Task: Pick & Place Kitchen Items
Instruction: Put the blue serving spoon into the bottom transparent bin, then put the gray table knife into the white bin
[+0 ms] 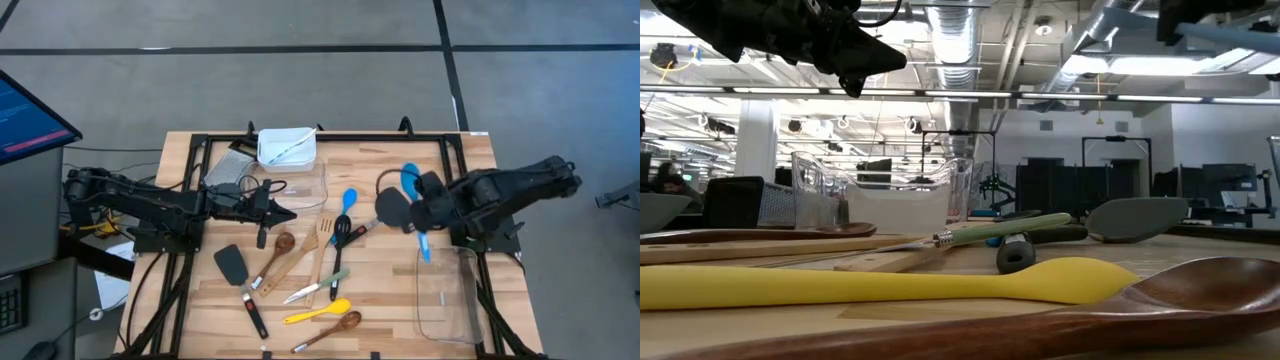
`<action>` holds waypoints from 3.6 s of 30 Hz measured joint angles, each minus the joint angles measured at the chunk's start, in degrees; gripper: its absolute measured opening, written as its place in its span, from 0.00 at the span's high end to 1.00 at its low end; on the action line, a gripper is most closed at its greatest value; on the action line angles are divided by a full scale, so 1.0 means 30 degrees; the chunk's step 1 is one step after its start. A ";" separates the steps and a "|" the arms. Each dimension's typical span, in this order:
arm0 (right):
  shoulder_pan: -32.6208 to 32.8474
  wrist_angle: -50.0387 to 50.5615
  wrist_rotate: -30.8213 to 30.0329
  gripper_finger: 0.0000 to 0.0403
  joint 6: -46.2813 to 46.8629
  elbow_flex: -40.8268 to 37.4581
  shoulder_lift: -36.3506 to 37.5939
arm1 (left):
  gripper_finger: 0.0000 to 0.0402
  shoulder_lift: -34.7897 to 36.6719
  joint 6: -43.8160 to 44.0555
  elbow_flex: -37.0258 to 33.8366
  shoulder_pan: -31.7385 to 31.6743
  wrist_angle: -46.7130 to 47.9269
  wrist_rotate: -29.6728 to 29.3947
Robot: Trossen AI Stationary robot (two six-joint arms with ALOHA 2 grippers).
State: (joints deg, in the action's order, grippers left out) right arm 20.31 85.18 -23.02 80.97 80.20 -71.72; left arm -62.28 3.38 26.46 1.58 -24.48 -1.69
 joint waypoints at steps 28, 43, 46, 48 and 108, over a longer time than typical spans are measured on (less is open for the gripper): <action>1.0350 0.0347 0.0247 0.90 1.1809 -0.4503 -0.0896 | 0.99 0.0000 0.0039 0.0000 0.0003 -0.0003 0.0005; 1.3173 -0.5144 0.1717 0.89 1.2554 -0.8075 -0.0896 | 0.99 0.0000 0.0029 0.0000 0.0007 -0.0003 0.0005; 1.3499 -0.6119 0.2388 0.90 1.2561 -0.8837 -0.0896 | 0.99 0.0000 0.0029 0.0000 0.0000 -0.0003 0.0005; 1.3618 -0.6765 0.2641 0.90 1.2627 -0.9450 -0.0896 | 0.99 0.0000 0.0029 0.0000 0.0000 -0.0003 0.0003; 0.7508 -1.1871 1.1880 0.80 0.6317 -1.2327 0.4985 | 0.99 -0.0007 -0.0036 0.0002 -0.0015 -0.0395 -0.0002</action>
State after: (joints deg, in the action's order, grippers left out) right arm 42.84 49.57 12.62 99.92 43.22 -56.77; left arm -62.30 3.27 26.46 1.54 -25.67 -1.69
